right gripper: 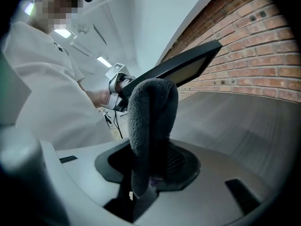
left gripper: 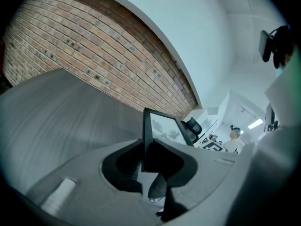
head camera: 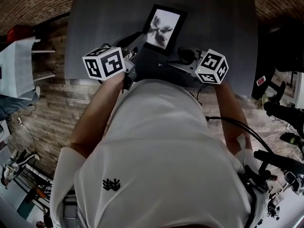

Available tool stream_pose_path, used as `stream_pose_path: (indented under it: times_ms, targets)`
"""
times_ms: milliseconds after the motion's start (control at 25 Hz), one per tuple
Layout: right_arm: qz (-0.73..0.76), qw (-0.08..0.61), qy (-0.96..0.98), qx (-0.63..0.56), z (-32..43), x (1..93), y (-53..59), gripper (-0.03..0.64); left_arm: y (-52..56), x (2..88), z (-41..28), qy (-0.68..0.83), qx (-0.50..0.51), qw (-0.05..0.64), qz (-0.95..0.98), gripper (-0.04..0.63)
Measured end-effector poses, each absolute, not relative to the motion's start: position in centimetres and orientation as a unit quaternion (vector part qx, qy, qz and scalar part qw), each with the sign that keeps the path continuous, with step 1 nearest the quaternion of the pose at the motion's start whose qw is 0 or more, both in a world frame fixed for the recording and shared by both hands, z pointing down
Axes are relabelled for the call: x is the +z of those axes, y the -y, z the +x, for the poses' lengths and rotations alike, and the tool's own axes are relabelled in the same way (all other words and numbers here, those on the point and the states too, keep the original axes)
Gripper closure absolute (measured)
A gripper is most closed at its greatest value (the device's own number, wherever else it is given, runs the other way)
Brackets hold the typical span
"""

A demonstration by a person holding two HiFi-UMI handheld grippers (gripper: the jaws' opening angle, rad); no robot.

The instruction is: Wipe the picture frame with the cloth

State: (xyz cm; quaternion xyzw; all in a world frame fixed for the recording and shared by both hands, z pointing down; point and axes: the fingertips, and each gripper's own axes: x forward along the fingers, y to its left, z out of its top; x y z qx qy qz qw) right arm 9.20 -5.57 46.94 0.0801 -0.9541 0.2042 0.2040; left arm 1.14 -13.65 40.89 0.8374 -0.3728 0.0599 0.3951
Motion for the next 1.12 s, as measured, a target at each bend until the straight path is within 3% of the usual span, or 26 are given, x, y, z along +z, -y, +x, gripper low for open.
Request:
stream_pose_path:
  times_ms: [400,640,960,1120]
  targets:
    - [0.171,0.169,0.945,0.220,12.8,45.6,12.3,0.474,12.3,39.2,2.5,0.339,0.059,0.377,0.860,0.518]
    - [0.108,0.143,0.960,0.217,10.0,44.1,10.4,0.474,11.4,38.7,2.6,0.332,0.056,0.377,0.863,0.518]
    - [0.013,0.171,0.963,0.209,7.0,44.8,5.1,0.474,11.6,38.5,2.0,0.341,0.050,0.377,0.860,0.518]
    - [0.054,0.168,0.959,0.222,8.2,45.4,7.1,0.474,11.4,38.5,2.1,0.335,0.048,0.378,0.862,0.518]
